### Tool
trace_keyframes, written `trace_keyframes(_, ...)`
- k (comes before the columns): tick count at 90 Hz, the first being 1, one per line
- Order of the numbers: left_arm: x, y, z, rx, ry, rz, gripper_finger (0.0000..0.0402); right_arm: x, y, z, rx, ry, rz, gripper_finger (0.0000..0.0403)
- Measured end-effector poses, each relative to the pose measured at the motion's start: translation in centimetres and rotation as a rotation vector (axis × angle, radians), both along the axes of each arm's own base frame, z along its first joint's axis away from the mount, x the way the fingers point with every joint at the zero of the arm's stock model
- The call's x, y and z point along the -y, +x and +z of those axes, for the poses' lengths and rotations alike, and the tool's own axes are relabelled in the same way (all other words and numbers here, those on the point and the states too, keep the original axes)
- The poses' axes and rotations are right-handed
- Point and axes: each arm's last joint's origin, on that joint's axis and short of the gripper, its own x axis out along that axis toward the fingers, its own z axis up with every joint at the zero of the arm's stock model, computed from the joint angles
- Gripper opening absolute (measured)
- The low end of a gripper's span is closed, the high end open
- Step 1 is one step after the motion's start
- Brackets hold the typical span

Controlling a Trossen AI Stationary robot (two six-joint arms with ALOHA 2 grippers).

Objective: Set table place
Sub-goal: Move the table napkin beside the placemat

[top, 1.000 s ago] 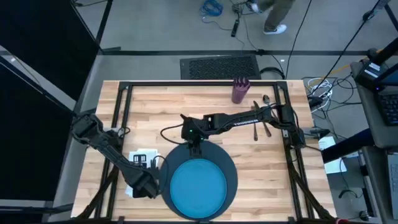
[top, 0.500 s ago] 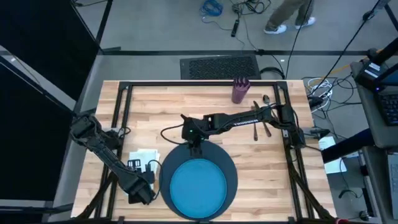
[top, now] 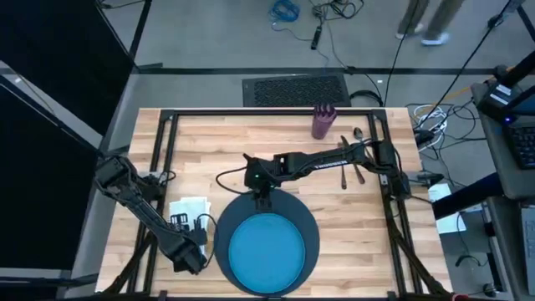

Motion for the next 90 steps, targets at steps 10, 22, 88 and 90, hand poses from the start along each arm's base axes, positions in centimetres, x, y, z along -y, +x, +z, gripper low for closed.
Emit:
trace_keyframes(10, 0.1, 0.2, 2.0, 0.000, 0.031, 0.002, 0.0183, 0.0, 0.0, 0.0, 0.006, 0.000, 0.000, 0.0183)
trace_keyframes(22, 0.2, 0.3, 3.3, 0.014, 0.034, 0.039, 0.0183, 0.0, 0.0, 0.0, 0.006, 0.000, 0.000, 0.0183)
trace_keyframes(88, 1.8, -1.3, 1.8, 0.014, -0.054, 0.124, 0.0183, -0.6, 0.0, 0.0, -0.007, 0.007, 0.004, 0.0183)
trace_keyframes(90, 1.8, -1.4, 1.5, 0.012, -0.051, 0.123, 0.0183, -0.6, 0.0, 0.0, -0.007, 0.007, 0.004, 0.0183)
